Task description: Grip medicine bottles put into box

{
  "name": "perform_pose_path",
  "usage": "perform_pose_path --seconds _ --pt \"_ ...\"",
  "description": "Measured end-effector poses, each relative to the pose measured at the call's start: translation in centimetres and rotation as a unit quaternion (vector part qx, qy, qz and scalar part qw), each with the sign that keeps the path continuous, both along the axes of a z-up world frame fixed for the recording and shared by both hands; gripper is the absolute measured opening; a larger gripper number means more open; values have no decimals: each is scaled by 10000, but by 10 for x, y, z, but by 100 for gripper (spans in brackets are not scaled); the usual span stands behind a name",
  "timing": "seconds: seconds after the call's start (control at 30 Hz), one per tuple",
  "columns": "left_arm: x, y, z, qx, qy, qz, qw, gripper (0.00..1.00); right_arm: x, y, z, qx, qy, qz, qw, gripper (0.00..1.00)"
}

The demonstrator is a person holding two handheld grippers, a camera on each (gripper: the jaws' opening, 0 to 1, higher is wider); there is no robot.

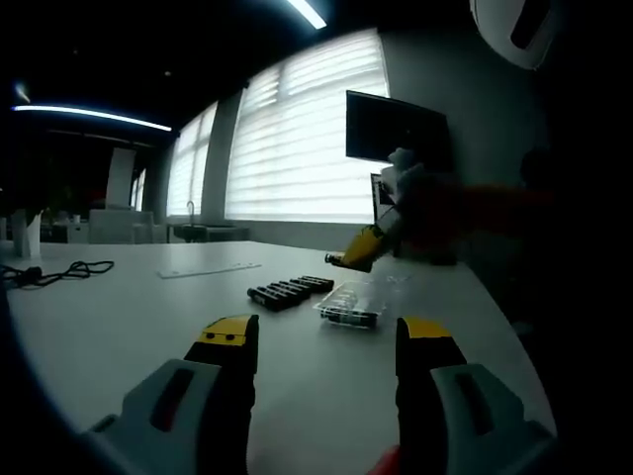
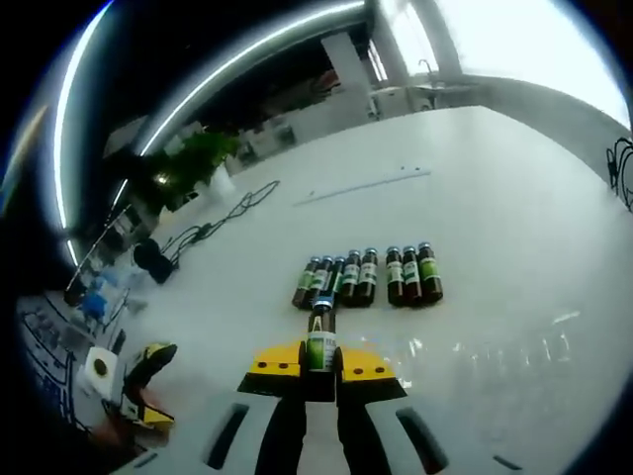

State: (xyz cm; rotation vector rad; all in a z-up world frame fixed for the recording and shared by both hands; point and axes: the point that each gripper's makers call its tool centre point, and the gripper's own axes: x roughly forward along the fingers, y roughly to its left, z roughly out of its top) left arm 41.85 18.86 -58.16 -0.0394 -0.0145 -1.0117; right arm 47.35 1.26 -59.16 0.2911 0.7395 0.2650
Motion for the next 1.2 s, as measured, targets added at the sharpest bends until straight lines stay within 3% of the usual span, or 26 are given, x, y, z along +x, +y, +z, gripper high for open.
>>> perform_pose_path --seconds 0.13,0.73,1.2 --pt "0 -1 -1 16 -1 -1 10000 49 -4 3 -4 -162 27 60 9998 7" --pt "-1 -1 1 -28 15 -22 10000 49 -17 19 -34 -119 348 181 9992 7" --pt "0 -1 2 -62 38 -16 10000 49 -18 26 -42 -186 368 278 9988 8"
